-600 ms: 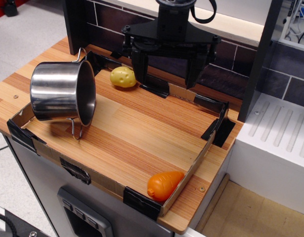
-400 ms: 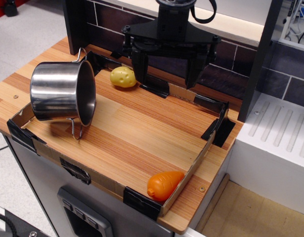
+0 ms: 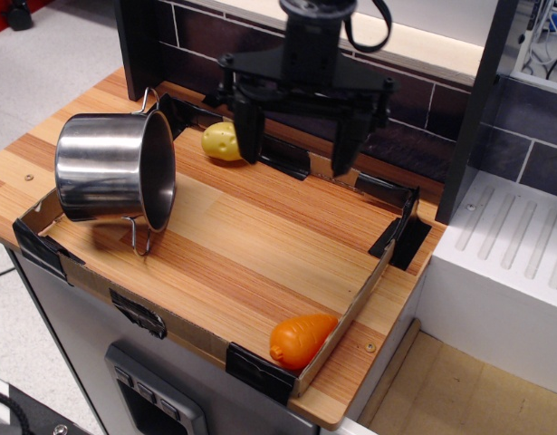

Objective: Upright metal pot

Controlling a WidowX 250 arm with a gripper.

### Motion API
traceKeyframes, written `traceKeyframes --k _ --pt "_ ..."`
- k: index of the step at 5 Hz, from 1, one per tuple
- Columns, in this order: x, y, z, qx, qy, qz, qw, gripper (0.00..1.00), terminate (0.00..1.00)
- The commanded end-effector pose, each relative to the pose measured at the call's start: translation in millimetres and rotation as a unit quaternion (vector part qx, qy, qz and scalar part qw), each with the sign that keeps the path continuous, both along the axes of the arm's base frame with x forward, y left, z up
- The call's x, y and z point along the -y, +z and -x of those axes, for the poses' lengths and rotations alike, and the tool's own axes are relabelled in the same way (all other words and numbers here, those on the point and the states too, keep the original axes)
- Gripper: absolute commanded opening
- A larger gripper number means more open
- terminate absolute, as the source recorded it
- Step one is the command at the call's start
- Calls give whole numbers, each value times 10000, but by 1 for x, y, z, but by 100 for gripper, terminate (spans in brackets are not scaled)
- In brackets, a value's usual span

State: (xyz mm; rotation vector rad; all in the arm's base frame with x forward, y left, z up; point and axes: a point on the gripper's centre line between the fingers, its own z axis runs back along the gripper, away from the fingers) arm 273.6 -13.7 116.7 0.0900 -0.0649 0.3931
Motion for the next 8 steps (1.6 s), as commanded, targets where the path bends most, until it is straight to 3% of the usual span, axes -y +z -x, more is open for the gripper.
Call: traceKeyframes --k 1,2,3,4,6,7,8 --pt "-49 45 -10 59 -410 -489 9979 100 0" --pt "-83 50 -19 -24 -491 -205 9986 100 0" --pt "-112 37 -33 -40 -504 102 9987 100 0" --pt "-124 18 -41 -43 -614 -162 9980 100 0" --pt "-121 2 -35 -252 -811 11 9964 100 0" --pt "-120 -6 -31 -583 -919 -290 9936 100 0" --pt "-125 -12 -30 -513 -897 -759 9917 100 0"
